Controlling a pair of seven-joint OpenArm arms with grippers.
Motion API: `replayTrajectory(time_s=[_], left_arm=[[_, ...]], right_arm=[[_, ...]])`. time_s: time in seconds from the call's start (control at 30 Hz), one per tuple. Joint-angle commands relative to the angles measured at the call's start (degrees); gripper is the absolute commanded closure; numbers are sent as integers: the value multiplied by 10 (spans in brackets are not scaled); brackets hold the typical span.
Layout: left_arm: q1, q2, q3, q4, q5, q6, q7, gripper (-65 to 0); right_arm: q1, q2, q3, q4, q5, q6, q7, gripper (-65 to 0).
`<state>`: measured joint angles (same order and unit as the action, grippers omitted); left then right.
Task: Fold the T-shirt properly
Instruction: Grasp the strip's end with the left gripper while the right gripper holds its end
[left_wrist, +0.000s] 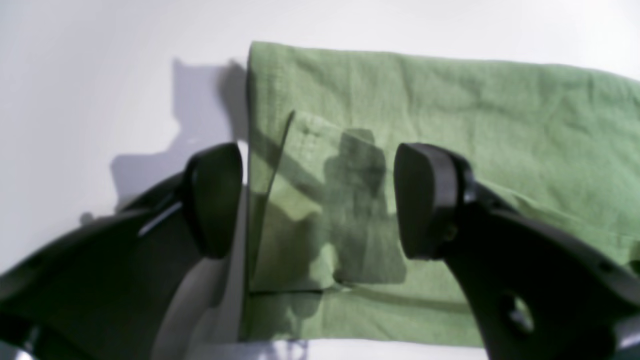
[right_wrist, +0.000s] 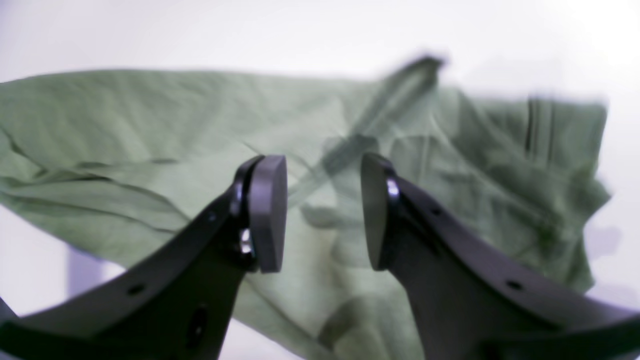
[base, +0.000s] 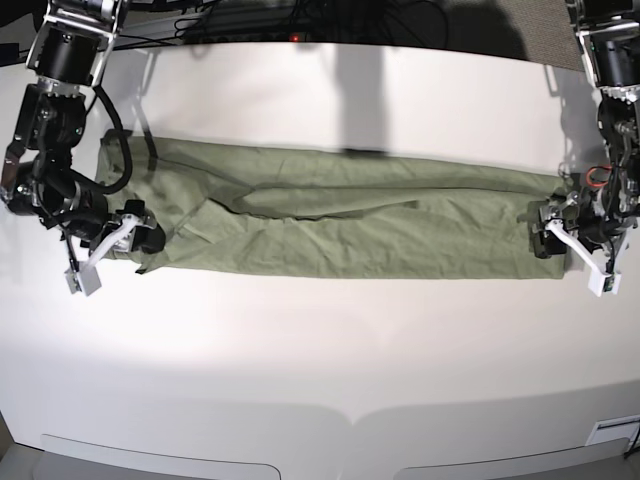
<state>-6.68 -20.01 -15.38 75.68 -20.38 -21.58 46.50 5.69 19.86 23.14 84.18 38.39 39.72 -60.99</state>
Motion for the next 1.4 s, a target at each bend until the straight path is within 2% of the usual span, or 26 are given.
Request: replayTrajectory(time_s=[0.0, 0.17, 0.27, 0.47, 0.67, 0.8, 0.83, 0.87, 0.93, 1.0, 1.27, 1.37], left_arm=[[-11, -10, -3, 10, 10, -3, -9, -455], [-11, -10, -3, 10, 92, -2, -10, -455], [-11, -10, -3, 10, 114, -2, -10, -455], [-16, -23, -3, 10, 114, -2, -21, -455], [-42, -66, -3, 10, 111, -1, -7, -455], [-52, -95, -3, 9, 37, -2, 1, -455], [-54, -102, -3, 7, 15, -7, 2, -455], [-57, -108, -3, 1, -2, -31, 7, -455], [-69, -117, -3, -20, -18, -105, 28, -455], [-83, -123, -3, -55, -18, -156, 38, -455], [-188, -126, -3, -313, -29, -171, 23, -455], [-230, -125, -3, -418, -67, -171, 54, -455]], right_arm=[[12, 9, 2, 24, 14, 3, 2, -251], [12, 9, 2, 91, 45, 3, -26, -251], [12, 9, 2, 123, 66, 3, -32, -251], [12, 9, 2, 152, 107, 3, -42, -251], [12, 9, 2, 152, 107, 3, -49, -251], [12, 9, 2, 152, 107, 3, -49, -251], [12, 9, 2, 152, 108, 3, -49, -251], [12, 9, 2, 152, 110, 3, -49, -251], [12, 9, 2, 152, 118, 3, -49, -251], [12, 9, 2, 152, 118, 3, -49, -251], [11, 9, 2, 152, 118, 3, -82, -251], [12, 9, 2, 152, 118, 3, -83, -251]])
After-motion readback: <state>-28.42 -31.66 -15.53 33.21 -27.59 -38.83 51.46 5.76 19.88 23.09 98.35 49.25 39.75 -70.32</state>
